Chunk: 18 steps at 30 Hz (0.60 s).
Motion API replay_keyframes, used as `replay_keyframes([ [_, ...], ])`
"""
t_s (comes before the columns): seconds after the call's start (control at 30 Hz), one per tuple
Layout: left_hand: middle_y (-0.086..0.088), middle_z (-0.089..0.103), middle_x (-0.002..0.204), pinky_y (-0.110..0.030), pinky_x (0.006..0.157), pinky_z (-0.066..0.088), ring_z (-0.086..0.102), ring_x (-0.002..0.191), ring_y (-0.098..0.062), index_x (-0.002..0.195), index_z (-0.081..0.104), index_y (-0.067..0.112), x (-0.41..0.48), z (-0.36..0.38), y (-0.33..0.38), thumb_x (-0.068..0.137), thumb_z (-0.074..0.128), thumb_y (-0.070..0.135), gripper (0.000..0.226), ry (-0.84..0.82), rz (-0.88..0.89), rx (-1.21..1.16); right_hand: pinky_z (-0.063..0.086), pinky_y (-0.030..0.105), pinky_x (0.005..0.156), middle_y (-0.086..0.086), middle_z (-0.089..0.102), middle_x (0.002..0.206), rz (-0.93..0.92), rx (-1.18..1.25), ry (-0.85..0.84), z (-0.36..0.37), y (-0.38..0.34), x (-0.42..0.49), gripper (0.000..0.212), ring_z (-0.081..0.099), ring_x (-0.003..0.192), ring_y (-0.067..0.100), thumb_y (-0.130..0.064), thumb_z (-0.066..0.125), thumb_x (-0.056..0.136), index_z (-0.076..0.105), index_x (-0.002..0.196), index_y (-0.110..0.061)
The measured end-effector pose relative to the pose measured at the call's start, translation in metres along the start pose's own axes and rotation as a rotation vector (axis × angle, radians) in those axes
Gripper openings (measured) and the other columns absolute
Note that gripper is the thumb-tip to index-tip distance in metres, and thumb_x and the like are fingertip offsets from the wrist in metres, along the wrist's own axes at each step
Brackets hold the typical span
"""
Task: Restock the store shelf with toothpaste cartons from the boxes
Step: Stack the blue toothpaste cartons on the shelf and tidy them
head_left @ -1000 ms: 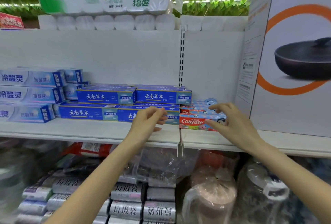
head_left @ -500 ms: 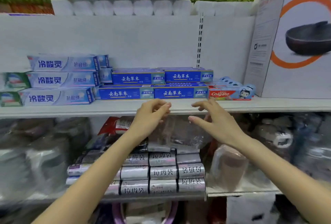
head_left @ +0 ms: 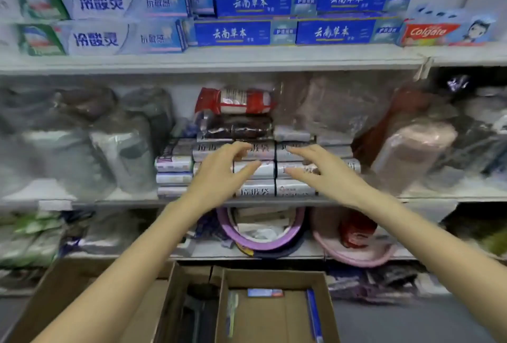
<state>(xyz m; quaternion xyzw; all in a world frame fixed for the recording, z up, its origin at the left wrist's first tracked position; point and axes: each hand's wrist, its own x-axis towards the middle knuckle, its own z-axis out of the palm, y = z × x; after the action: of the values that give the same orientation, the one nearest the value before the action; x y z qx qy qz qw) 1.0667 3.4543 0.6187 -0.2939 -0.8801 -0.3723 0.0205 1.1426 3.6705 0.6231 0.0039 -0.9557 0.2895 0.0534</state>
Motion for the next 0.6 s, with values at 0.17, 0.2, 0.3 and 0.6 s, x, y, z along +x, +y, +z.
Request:
replay_keyframes([
  [0.17,-0.001,0.063,0.12,-0.026,0.094,0.044,0.059,0.112,-0.014,0.125,0.06,0.018,-0.062,0.072,-0.105,0.09,0.063,0.036,0.04,-0.109,-0.293,-0.056,0.033,0.026,0.104,0.0,0.044,0.141,0.136,0.066,-0.265,0.123,0.048,-0.015,0.058,0.043,0.13,0.017,-0.052,0.052,0.09,0.04,0.143,-0.03],
  [0.2,-0.002,0.063,0.119,-0.024,0.092,0.043,0.058,0.112,-0.015,0.125,0.06,0.016,-0.078,0.087,-0.124,0.09,0.064,0.033,0.039,-0.127,-0.352,-0.066,0.033,0.023,0.099,0.0,0.045,0.138,0.175,0.078,-0.315,0.149,0.058,-0.02,0.057,0.045,0.127,0.017,-0.049,0.052,0.091,0.041,0.143,-0.028],
  [0.3,-0.003,0.062,0.116,-0.019,0.087,0.037,0.059,0.11,-0.018,0.121,0.062,0.013,-0.125,0.126,-0.175,0.088,0.067,0.03,0.037,-0.145,-0.489,-0.077,0.036,0.026,0.1,0.004,0.047,0.135,0.271,0.146,-0.404,0.223,0.084,-0.032,0.054,0.047,0.125,0.019,-0.043,0.055,0.093,0.044,0.141,-0.02],
  [0.6,0.004,0.057,0.124,-0.022,0.09,0.044,0.054,0.112,-0.009,0.133,0.052,0.016,-0.236,0.278,-0.28,0.092,0.062,0.023,0.043,-0.185,-0.897,-0.232,0.043,0.032,0.1,0.007,0.05,0.135,0.812,0.526,-0.452,0.434,0.182,-0.083,0.051,0.05,0.105,0.011,-0.036,0.06,0.091,0.048,0.137,-0.02],
])
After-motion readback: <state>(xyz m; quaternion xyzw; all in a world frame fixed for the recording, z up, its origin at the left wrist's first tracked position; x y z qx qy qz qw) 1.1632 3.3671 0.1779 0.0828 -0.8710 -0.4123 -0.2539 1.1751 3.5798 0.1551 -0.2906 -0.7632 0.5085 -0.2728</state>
